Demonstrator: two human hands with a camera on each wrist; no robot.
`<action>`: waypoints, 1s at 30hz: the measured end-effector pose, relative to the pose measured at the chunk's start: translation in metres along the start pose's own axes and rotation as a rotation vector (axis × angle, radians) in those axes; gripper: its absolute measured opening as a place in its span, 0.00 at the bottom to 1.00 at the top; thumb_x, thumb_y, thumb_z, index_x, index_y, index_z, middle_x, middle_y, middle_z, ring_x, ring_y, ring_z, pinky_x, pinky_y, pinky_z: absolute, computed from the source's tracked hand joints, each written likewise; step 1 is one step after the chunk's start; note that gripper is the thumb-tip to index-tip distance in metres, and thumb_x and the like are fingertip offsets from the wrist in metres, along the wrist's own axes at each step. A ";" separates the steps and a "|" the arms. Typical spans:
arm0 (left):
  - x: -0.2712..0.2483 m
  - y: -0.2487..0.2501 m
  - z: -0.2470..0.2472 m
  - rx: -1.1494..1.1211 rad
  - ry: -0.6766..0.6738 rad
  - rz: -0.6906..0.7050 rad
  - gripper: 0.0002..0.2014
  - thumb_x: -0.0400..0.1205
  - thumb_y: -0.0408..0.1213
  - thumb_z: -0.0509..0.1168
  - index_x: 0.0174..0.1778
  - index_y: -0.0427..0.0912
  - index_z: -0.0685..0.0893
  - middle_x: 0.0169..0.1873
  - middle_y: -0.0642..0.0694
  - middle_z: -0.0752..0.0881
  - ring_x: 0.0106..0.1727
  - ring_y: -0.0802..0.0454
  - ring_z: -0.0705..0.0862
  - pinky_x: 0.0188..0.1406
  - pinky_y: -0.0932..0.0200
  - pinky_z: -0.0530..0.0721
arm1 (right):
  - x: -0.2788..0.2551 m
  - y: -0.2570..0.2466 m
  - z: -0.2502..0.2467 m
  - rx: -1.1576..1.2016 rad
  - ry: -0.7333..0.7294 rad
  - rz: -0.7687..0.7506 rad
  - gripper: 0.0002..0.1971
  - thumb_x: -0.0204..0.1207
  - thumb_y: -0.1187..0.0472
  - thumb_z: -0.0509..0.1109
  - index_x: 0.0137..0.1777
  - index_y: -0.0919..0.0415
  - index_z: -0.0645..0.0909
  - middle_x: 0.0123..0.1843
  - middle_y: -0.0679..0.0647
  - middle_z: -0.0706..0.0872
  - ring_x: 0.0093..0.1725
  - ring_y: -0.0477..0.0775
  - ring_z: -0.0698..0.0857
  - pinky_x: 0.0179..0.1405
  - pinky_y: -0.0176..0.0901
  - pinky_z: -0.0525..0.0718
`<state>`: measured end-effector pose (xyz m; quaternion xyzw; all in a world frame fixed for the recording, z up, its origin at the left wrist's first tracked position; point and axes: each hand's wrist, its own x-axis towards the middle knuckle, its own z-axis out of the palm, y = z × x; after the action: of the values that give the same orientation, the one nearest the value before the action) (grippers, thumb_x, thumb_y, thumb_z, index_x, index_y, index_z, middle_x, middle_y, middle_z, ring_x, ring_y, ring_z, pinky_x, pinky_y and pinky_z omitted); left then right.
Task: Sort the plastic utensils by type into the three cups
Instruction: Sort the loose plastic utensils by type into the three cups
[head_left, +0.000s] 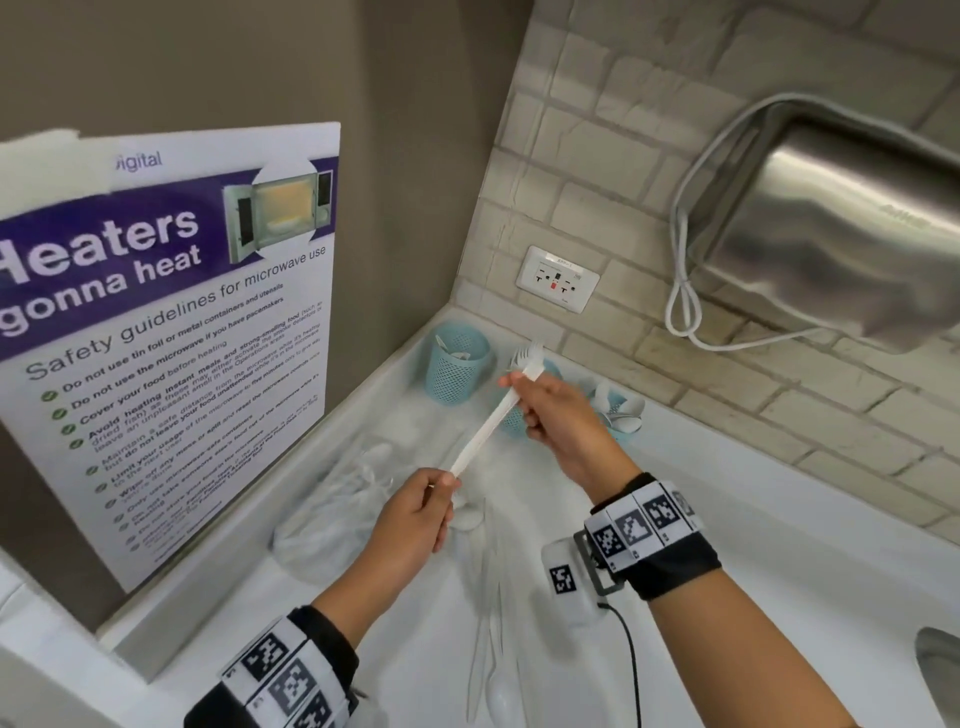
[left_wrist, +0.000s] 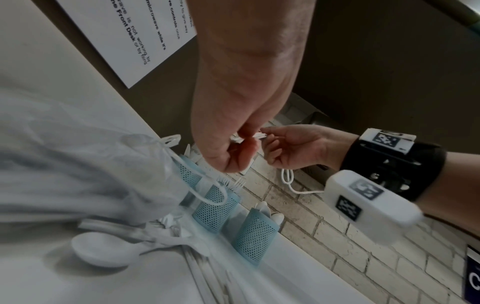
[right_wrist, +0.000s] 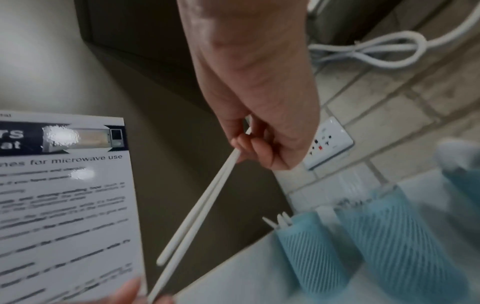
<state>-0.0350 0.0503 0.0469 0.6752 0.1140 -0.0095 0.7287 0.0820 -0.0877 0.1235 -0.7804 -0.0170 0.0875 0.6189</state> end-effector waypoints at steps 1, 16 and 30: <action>0.000 0.000 -0.001 0.000 0.009 0.000 0.11 0.87 0.39 0.55 0.52 0.39 0.81 0.30 0.47 0.77 0.25 0.57 0.73 0.24 0.66 0.75 | 0.005 -0.004 -0.003 -0.014 0.059 -0.047 0.10 0.83 0.55 0.65 0.45 0.53 0.87 0.30 0.48 0.72 0.28 0.43 0.68 0.27 0.33 0.67; -0.001 -0.004 -0.003 0.056 -0.019 -0.051 0.10 0.87 0.42 0.56 0.55 0.44 0.80 0.32 0.50 0.81 0.28 0.58 0.76 0.27 0.68 0.74 | 0.085 0.007 0.022 -0.108 0.233 -0.167 0.15 0.84 0.54 0.60 0.67 0.54 0.81 0.60 0.56 0.88 0.59 0.60 0.86 0.64 0.57 0.82; -0.001 -0.008 -0.005 0.089 -0.022 -0.081 0.08 0.87 0.40 0.56 0.54 0.47 0.80 0.35 0.50 0.82 0.31 0.57 0.78 0.30 0.67 0.75 | 0.033 0.012 0.024 -0.183 0.013 -0.131 0.12 0.84 0.63 0.58 0.63 0.54 0.77 0.54 0.57 0.86 0.37 0.42 0.84 0.35 0.28 0.79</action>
<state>-0.0378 0.0547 0.0393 0.7017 0.1325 -0.0516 0.6982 0.1097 -0.0629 0.1032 -0.8313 -0.0719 0.0396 0.5497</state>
